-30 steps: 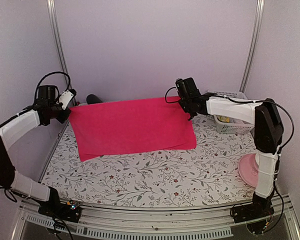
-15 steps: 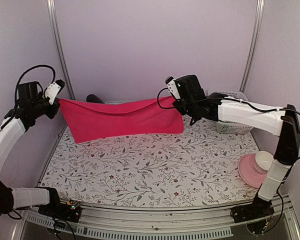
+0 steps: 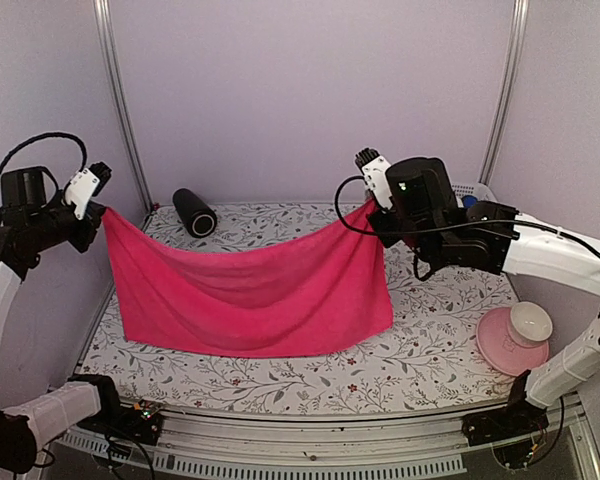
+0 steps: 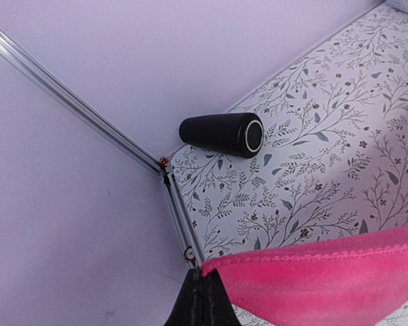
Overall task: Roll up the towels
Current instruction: Flatten out the towel at the center of the board.
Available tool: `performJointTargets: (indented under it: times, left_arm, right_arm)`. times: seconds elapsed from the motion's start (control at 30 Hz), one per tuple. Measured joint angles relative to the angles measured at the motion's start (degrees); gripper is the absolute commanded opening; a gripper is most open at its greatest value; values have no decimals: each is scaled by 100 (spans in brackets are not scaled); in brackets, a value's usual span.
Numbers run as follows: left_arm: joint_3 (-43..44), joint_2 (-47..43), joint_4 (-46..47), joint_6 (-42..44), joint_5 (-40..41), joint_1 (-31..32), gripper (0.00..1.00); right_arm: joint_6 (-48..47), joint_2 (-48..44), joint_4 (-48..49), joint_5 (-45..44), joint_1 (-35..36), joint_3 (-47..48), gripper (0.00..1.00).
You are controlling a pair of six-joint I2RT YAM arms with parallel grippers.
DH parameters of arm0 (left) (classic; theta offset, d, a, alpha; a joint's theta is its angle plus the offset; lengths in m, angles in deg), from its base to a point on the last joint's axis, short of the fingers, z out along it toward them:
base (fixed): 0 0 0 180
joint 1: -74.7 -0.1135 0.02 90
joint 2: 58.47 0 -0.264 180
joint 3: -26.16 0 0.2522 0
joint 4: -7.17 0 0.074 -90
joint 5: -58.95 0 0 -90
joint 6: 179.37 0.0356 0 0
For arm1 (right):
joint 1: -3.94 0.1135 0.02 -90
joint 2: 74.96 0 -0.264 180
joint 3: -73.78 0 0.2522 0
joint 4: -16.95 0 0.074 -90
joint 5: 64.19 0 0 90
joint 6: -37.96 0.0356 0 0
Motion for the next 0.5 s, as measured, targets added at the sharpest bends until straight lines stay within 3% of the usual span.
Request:
performJointTargets:
  times: [0.17, 0.37, 0.5]
  left_arm:
    - [-354, 638, 678, 17, 326, -11, 0]
    - [-1147, 2767, 1711, 131, 887, -33, 0]
    - [-1045, 4258, 2376, 122, 1322, -37, 0]
  right_arm:
    - [-74, 1342, 339, 87, -776, 667, 2]
    - [-378, 3718, 485, 505, -1646, 1622, 2]
    - [-566, 5086, 476, 844, -1952, 2433, 2]
